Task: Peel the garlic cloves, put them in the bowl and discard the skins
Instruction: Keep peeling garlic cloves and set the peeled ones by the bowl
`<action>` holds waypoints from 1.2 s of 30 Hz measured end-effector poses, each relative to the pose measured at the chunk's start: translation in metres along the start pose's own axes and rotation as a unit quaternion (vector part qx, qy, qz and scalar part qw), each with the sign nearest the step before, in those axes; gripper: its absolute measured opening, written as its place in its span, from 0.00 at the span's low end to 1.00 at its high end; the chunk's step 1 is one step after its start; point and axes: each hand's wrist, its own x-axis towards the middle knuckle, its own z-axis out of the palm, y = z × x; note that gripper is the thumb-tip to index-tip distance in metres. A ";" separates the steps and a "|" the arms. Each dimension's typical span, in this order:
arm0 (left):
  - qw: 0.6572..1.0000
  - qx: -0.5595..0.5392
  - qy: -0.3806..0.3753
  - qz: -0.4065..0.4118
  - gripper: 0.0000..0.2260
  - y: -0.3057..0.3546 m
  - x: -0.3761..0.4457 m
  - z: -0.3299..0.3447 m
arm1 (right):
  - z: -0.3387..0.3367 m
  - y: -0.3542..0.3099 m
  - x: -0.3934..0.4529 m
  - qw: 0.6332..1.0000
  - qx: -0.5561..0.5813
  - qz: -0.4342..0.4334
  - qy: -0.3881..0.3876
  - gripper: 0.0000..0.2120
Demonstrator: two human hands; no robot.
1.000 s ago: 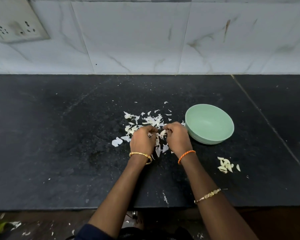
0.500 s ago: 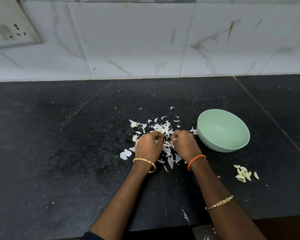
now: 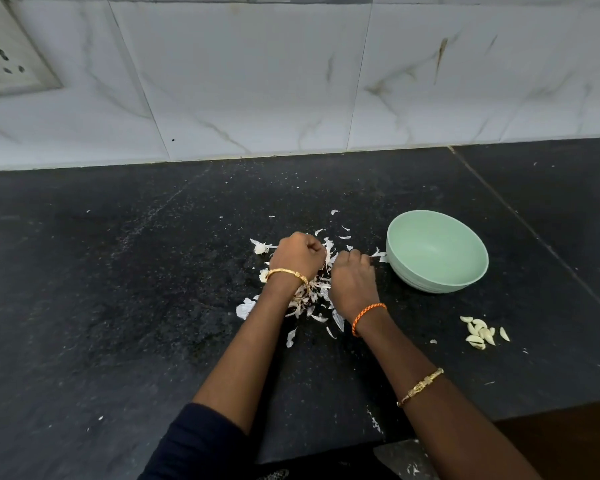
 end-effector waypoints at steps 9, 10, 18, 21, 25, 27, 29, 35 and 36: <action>0.991 -0.120 0.008 -0.052 0.07 -0.010 0.006 0.002 | 0.011 -0.004 0.003 0.995 0.059 0.018 0.074 0.15; 0.989 -0.135 0.002 -0.051 0.08 -0.012 0.004 0.002 | 0.011 -0.003 0.004 0.992 0.085 0.019 0.090 0.15; 0.952 -0.295 -0.048 -0.069 0.01 -0.011 -0.006 -0.017 | -0.017 -0.002 0.022 0.803 0.585 0.118 -0.001 0.06; 0.945 -0.313 -0.034 -0.089 0.02 -0.013 -0.006 -0.022 | -0.026 0.003 0.022 0.711 0.690 0.116 -0.072 0.09; 0.937 -0.335 -0.028 -0.092 0.03 -0.013 -0.009 -0.023 | -0.029 0.008 0.019 0.671 0.728 0.099 -0.101 0.09; 0.938 -0.337 -0.020 -0.080 0.06 -0.011 -0.009 -0.025 | -0.028 0.010 0.021 0.676 0.723 0.095 -0.103 0.08; 0.938 -0.336 -0.024 -0.079 0.05 -0.008 -0.009 -0.027 | -0.030 0.013 0.023 0.683 0.717 0.095 -0.101 0.08; 0.939 -0.325 -0.026 -0.107 0.07 -0.007 -0.008 -0.030 | -0.033 0.014 0.028 0.738 0.664 0.076 -0.092 0.07; 0.942 -0.319 -0.021 -0.100 0.06 -0.007 -0.008 -0.029 | -0.035 0.014 0.028 0.743 0.659 0.067 -0.094 0.07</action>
